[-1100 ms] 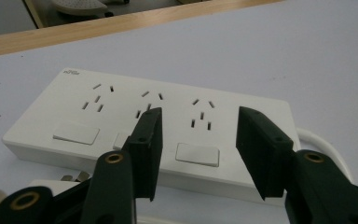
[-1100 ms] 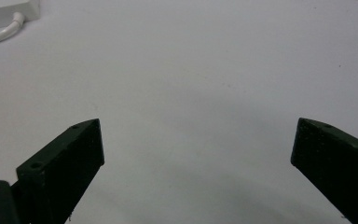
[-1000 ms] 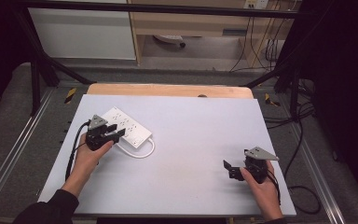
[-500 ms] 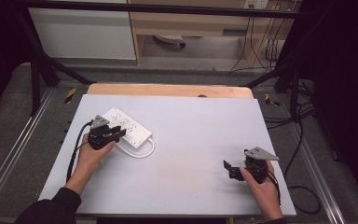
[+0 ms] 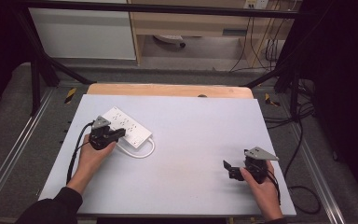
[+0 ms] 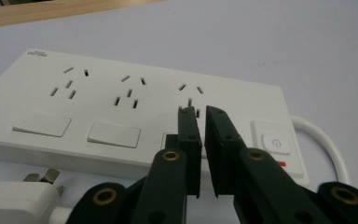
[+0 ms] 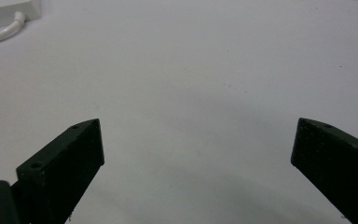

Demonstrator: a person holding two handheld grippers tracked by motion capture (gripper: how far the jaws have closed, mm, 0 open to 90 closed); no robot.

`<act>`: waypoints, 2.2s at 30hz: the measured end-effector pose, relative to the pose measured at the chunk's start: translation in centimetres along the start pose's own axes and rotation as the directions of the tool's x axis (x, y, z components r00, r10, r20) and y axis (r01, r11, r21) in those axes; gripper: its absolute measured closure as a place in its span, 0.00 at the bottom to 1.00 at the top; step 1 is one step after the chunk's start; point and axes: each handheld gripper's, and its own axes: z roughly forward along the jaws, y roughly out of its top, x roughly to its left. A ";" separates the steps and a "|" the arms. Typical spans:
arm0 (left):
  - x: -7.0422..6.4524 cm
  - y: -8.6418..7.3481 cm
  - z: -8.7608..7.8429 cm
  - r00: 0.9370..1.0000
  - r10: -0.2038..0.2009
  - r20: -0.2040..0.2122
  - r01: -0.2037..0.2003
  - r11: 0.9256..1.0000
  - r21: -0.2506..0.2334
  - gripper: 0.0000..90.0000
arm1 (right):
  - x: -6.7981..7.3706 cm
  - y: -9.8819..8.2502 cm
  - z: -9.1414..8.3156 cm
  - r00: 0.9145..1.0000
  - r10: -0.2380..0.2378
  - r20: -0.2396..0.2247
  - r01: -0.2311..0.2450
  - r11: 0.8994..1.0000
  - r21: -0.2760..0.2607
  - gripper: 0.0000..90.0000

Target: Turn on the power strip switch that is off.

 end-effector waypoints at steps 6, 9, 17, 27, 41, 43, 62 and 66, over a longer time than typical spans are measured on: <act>0.0 0.0 0.2 1.000 -0.008 0.006 0.008 1.000 -0.003 1.00 | 0.0 0.0 0.0 1.000 0.000 0.002 0.000 1.000 -0.001 0.03; 0.1 0.0 0.3 1.000 -0.008 0.008 0.008 1.000 0.005 1.00 | 0.0 0.0 0.0 1.000 -0.001 0.001 0.001 1.000 0.001 0.03; -0.3 -0.1 0.6 1.000 0.022 0.008 -0.022 1.000 0.019 1.00 | 0.0 0.0 0.0 1.000 -0.001 0.000 0.001 1.000 0.001 0.03; -0.4 -0.1 0.9 1.000 0.026 0.006 -0.026 0.999 0.021 1.00 | 0.0 0.0 0.0 1.000 -0.002 0.000 0.002 1.000 0.001 0.03; -0.5 -0.1 1.2 0.999 0.035 0.000 -0.035 0.999 0.027 1.00 | 0.0 0.0 -0.1 1.000 -0.002 0.000 0.002 1.000 0.001 0.03; -0.5 -0.1 1.2 0.999 0.034 0.000 -0.034 0.999 0.026 1.00 | 0.0 0.0 0.0 1.000 -0.002 0.000 0.002 1.000 0.002 0.03; -0.2 -0.2 1.2 1.000 0.030 0.003 -0.030 0.999 0.024 1.00 | 0.0 0.0 0.0 1.000 -0.003 0.001 0.003 1.000 0.002 0.03; -0.2 -0.2 1.2 0.999 0.032 0.002 -0.032 0.999 0.024 1.00 | 0.0 0.0 0.0 1.000 -0.002 0.001 0.002 1.000 0.002 0.03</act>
